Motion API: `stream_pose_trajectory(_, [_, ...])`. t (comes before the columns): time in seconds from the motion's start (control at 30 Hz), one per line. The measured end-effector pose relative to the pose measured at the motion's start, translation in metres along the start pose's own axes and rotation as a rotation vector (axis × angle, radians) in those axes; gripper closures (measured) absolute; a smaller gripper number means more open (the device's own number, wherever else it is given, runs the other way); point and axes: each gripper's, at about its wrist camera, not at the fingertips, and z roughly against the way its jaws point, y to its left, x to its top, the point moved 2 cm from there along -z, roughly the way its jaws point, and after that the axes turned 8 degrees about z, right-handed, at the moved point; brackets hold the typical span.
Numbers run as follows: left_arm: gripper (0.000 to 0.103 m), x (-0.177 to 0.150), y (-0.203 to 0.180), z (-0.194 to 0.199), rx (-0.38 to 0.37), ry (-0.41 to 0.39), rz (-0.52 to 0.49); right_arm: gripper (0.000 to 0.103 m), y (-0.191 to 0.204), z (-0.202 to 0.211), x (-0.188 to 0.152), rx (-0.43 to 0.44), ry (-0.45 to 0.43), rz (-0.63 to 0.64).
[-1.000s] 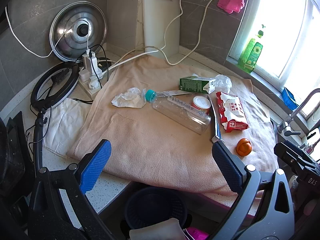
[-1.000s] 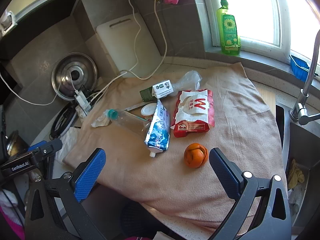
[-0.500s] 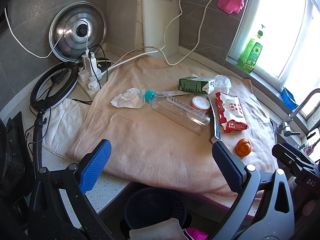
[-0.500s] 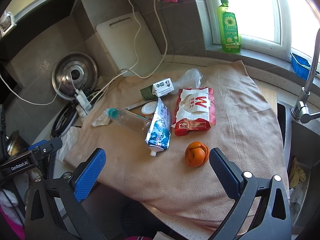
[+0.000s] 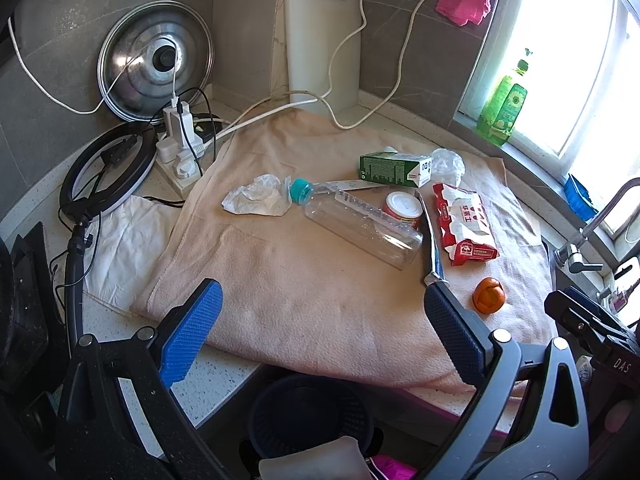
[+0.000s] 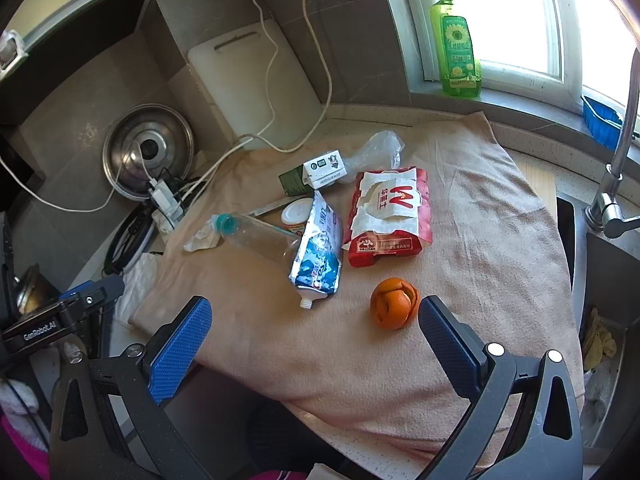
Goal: Collect trash
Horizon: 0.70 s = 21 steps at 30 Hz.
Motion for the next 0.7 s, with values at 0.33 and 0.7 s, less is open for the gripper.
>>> stream_pose_trajectory(0.33, [0.001,-0.001,0.006,-0.018,0.016,0.019,0.01,0.001,-0.008,-0.008,-0.002,0.006,0.024,-0.023])
stream_pose_trajectory(0.7, [0.001,0.009,0.025,-0.049,0.067,0.04,0.013,0.001,-0.029,-0.019,-0.009,-0.036,0.041,-0.023])
